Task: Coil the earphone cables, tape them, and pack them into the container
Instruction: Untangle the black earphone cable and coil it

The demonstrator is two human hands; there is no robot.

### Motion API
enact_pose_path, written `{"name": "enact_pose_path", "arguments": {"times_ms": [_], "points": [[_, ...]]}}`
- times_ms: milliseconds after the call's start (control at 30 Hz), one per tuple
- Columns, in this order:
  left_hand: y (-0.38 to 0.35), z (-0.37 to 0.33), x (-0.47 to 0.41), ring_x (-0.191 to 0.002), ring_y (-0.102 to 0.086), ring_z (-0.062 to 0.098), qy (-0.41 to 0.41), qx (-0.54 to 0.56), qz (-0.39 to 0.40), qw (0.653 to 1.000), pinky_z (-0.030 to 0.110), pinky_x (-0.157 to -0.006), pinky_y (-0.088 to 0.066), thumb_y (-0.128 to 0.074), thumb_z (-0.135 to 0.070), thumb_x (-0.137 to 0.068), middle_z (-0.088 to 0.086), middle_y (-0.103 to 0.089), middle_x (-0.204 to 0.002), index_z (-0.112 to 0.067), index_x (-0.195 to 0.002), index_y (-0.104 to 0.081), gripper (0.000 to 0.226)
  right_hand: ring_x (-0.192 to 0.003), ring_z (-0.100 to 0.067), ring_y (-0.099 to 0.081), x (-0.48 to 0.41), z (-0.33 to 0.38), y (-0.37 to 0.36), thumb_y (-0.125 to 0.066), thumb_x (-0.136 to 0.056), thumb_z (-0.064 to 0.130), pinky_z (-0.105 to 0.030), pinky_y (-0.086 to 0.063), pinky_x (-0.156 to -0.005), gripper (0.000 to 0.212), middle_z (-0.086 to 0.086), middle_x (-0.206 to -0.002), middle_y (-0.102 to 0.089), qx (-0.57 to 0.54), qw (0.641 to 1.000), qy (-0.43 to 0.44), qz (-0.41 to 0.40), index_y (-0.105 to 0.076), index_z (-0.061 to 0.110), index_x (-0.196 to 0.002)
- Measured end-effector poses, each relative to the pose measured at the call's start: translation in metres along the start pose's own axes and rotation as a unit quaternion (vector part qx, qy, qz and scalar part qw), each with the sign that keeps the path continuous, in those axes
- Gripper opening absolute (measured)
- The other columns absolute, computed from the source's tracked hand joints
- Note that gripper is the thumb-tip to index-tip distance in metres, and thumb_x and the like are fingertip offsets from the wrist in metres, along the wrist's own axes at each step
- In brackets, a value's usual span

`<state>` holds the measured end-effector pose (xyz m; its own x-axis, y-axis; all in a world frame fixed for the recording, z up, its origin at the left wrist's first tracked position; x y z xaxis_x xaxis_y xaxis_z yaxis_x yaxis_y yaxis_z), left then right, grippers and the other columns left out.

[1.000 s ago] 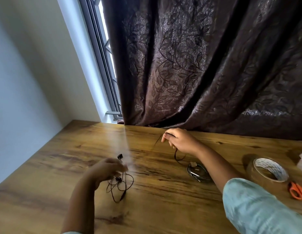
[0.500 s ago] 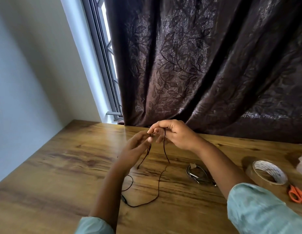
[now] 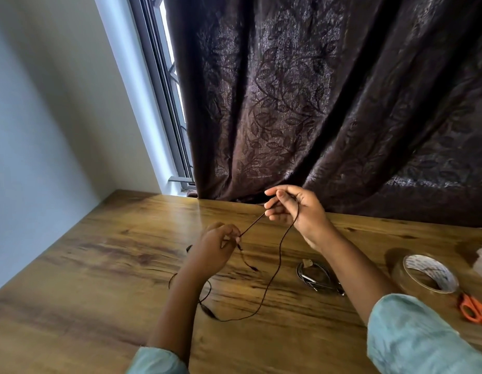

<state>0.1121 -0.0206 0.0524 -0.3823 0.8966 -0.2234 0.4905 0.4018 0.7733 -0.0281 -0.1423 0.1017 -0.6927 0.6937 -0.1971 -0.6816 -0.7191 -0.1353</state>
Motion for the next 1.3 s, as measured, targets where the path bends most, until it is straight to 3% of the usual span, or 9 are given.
{"name": "enact_pose_path", "arguments": {"times_ms": [233,400,500,600,700,767,1033,1167,1300], "points": [[0.011,0.023,0.003,-0.113,-0.047,0.023,0.059,-0.203,-0.006,0.977,0.034,-0.088,-0.047,-0.050,-0.024,-0.091,-0.003,-0.048,-0.127,-0.022,-0.105,-0.063,0.019,-0.061,-0.008,-0.065,0.001,0.011,0.001,-0.039,-0.101,0.013,-0.017,-0.054,-0.056,0.024,0.000,-0.069,-0.069,-0.162,0.986,0.010,-0.035,-0.062,0.007,-0.098],[0.015,0.031,0.012,-0.099,-0.054,0.016,0.110,-0.203,-0.035,0.972,0.027,-0.068,-0.048,-0.054,-0.010,-0.087,-0.005,-0.054,-0.121,-0.023,-0.102,-0.059,0.020,-0.066,-0.010,-0.067,0.001,0.019,0.004,-0.038,-0.101,0.014,-0.020,-0.057,-0.062,0.024,-0.002,-0.074,-0.069,-0.161,0.987,-0.006,-0.012,-0.062,0.007,-0.099],[0.003,0.004,0.003,-0.113,-0.052,0.014,0.045,0.011,-0.003,0.999,0.027,-0.086,-0.045,-0.061,-0.005,-0.084,-0.007,-0.052,-0.126,-0.028,-0.118,-0.052,0.042,-0.070,-0.013,-0.068,0.004,0.009,-0.009,-0.038,-0.101,0.015,-0.023,-0.057,-0.066,0.026,-0.004,-0.077,-0.069,-0.140,0.989,-0.034,0.029,-0.063,0.007,-0.100],[-0.015,-0.035,0.001,-0.117,-0.052,0.008,0.045,0.346,0.106,0.931,0.025,-0.094,-0.046,-0.061,-0.001,-0.086,-0.007,-0.057,-0.121,-0.031,-0.118,-0.050,0.044,-0.073,-0.015,-0.068,0.007,0.008,-0.026,-0.037,-0.101,0.016,-0.025,-0.057,-0.068,0.027,-0.005,-0.080,-0.068,-0.114,0.990,-0.033,0.077,-0.063,0.006,-0.101],[-0.027,-0.047,0.000,-0.078,-0.064,0.010,0.022,0.357,0.130,0.925,0.025,-0.077,-0.052,-0.051,-0.009,-0.095,-0.001,-0.066,-0.081,-0.013,-0.095,-0.062,0.012,-0.070,-0.014,-0.067,0.004,0.018,-0.028,-0.036,-0.102,0.016,-0.024,-0.056,-0.066,0.028,-0.003,-0.076,-0.067,-0.141,0.988,-0.013,0.060,-0.062,0.007,-0.098],[-0.027,-0.035,0.001,-0.060,-0.057,0.009,0.049,0.369,0.098,0.923,0.026,-0.065,-0.050,-0.042,-0.013,-0.099,-0.003,-0.057,-0.062,-0.010,-0.088,-0.060,0.022,-0.066,-0.012,-0.067,0.000,0.025,-0.016,-0.036,-0.102,0.017,-0.023,-0.056,-0.063,0.028,-0.001,-0.070,-0.067,-0.169,0.986,0.005,0.011,-0.061,0.009,-0.095],[-0.004,0.055,0.019,-0.070,-0.054,0.017,0.190,0.233,0.038,0.953,0.028,-0.066,-0.045,-0.036,0.010,-0.093,0.006,-0.056,-0.083,-0.009,-0.086,-0.060,0.032,-0.064,-0.010,-0.066,-0.005,0.009,0.047,-0.038,-0.102,0.018,-0.022,-0.055,-0.060,0.025,0.003,-0.066,-0.067,-0.239,0.959,0.016,-0.153,-0.061,0.011,-0.094],[0.011,0.047,0.020,-0.074,-0.064,0.020,0.193,0.304,0.010,0.933,0.022,-0.064,-0.049,-0.034,0.007,-0.096,0.010,-0.065,-0.098,-0.010,-0.094,-0.063,0.033,-0.090,-0.014,-0.066,-0.001,-0.014,0.035,-0.041,-0.099,0.003,-0.025,-0.055,-0.076,0.027,-0.006,-0.106,-0.067,0.025,0.995,-0.092,-0.013,-0.063,0.019,-0.102],[0.009,0.016,0.014,-0.078,-0.059,0.017,0.145,0.309,0.056,0.938,0.022,-0.066,-0.048,-0.040,0.000,-0.097,0.011,-0.066,-0.098,-0.013,-0.102,-0.064,0.028,-0.121,-0.011,-0.049,0.011,-0.033,0.005,-0.033,-0.086,-0.015,-0.023,-0.040,-0.091,0.061,0.007,-0.134,-0.051,0.457,0.860,-0.144,0.176,-0.066,0.029,-0.113]]}}
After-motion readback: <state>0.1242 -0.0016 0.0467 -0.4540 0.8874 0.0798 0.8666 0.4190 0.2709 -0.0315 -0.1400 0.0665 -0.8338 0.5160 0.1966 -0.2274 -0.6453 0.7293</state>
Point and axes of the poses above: each hand's wrist, its own x-axis away from the middle knuckle, its own y-axis out of the back of the hand, z = x × y, the point moved 5 cm from there along -x, towards the middle knuckle
